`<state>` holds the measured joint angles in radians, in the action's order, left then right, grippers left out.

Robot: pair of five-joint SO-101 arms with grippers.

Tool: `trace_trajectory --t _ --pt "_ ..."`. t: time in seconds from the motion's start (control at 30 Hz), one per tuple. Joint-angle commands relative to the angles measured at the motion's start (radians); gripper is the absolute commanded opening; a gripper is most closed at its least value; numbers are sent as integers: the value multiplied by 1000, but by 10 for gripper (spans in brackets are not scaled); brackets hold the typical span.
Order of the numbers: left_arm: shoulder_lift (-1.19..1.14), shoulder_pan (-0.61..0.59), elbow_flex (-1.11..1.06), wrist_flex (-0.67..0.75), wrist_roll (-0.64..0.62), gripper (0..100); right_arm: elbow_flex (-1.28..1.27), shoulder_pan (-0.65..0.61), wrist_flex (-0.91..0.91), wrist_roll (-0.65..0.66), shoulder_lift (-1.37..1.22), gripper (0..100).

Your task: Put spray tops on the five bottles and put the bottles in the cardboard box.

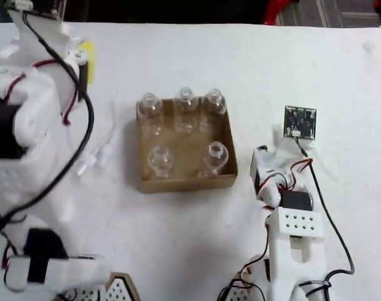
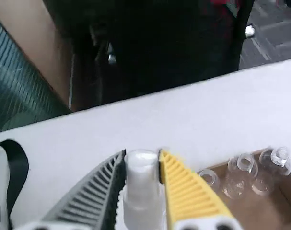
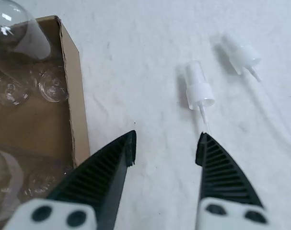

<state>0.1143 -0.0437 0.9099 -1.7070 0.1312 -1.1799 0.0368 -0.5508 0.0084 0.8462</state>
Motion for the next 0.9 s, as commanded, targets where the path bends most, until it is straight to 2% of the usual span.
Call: trace_trajectory --t 0.0,0.17,0.33,0.5,0.67,0.77,0.87 --pt "104 62 -157 178 -18 22 5 -5 19 14 8 183" --pt "113 56 -313 345 -292 23 2 -2 38 14 5 183" --pt "128 65 -394 431 -307 21 -18 -1 74 14 8 183" --pt "245 67 -453 505 -270 21 -25 -1 110 14 2 183" --pt "455 127 -715 591 -192 20 -26 -2 110 14 4 183" --pt "624 147 -951 775 -163 20 -26 -2 110 14 1 183" --pt "748 147 -1227 1140 -107 21 -26 -2 108 14 1 183"
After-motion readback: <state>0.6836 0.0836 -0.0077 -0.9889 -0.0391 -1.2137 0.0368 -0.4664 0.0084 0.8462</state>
